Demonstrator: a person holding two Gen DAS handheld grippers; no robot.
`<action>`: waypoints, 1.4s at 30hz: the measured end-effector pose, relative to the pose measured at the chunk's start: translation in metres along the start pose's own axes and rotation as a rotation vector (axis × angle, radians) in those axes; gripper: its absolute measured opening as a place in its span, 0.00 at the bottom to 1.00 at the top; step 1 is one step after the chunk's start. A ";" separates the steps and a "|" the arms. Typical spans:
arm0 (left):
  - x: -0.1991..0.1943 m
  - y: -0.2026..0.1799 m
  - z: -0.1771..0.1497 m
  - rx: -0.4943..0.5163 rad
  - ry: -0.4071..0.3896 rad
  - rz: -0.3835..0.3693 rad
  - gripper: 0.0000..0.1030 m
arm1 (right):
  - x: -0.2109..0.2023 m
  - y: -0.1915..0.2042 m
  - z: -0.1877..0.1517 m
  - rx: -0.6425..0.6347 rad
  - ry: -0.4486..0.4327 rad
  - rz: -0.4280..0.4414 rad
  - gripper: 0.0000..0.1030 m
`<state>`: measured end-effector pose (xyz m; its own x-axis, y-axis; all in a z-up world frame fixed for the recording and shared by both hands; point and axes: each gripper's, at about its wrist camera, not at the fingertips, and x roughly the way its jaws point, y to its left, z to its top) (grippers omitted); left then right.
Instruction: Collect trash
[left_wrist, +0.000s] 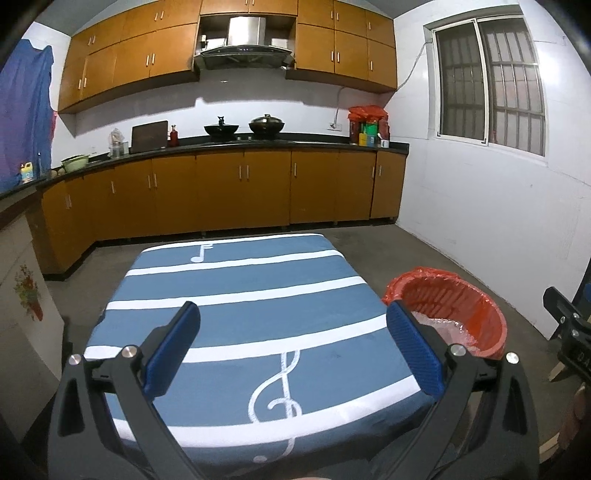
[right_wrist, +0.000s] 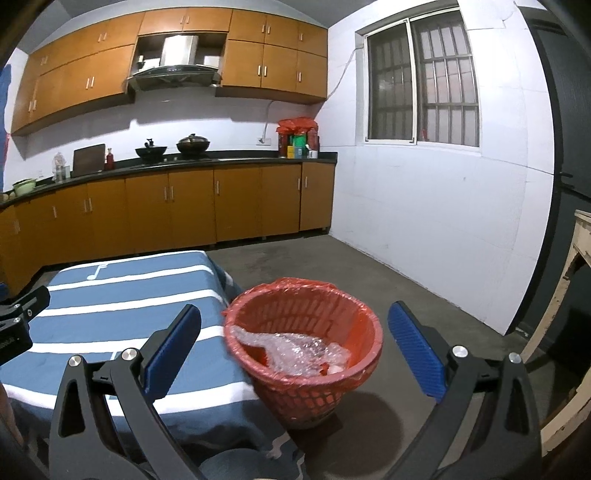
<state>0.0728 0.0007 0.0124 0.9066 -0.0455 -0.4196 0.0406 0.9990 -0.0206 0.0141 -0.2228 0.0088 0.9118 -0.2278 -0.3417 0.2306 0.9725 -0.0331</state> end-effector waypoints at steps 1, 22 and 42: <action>-0.004 0.001 -0.002 0.001 -0.004 0.006 0.96 | -0.003 0.002 -0.001 0.000 0.000 0.004 0.98; -0.039 -0.005 -0.029 0.032 -0.008 0.049 0.96 | -0.025 0.012 -0.026 0.025 0.040 0.033 0.97; -0.040 -0.011 -0.042 0.029 0.012 0.043 0.96 | -0.027 0.015 -0.033 0.026 0.048 0.032 0.97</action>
<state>0.0186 -0.0088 -0.0083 0.9028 -0.0022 -0.4300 0.0137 0.9996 0.0235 -0.0185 -0.2008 -0.0134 0.9015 -0.1933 -0.3871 0.2109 0.9775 0.0029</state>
